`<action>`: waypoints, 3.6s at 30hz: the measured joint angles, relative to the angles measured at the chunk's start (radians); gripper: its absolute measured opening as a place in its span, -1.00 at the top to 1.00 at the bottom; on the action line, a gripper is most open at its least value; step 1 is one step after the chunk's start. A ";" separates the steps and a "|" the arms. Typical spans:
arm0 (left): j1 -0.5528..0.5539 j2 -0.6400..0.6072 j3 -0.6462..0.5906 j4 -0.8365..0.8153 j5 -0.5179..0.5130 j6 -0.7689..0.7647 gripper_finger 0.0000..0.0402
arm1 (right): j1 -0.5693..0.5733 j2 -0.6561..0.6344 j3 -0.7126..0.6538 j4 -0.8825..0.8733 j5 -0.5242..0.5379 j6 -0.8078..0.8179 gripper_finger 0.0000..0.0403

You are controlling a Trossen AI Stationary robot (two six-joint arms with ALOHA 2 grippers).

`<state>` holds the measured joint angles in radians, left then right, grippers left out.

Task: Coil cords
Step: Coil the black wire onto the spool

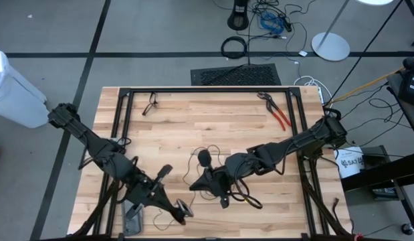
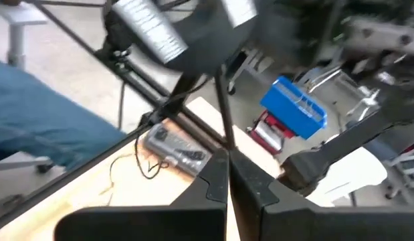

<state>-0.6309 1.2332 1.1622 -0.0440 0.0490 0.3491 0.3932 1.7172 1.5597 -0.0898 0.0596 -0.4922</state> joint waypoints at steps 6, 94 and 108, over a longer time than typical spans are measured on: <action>-0.026 -0.035 0.000 0.007 -0.042 -0.001 0.99 | 0.026 -0.012 0.000 -0.086 -0.010 0.032 1.00; -0.189 -0.152 0.000 -0.148 -0.577 -0.053 0.99 | -0.065 0.177 0.001 0.221 -0.134 0.246 0.99; -0.189 -0.152 0.000 -0.210 -0.592 -0.082 0.99 | 0.058 0.015 0.000 -0.074 0.076 0.272 1.00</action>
<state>-0.8196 1.0813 1.1622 -0.2535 -0.5427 0.2670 0.4510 1.7322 1.5600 -0.1633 0.1352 -0.2200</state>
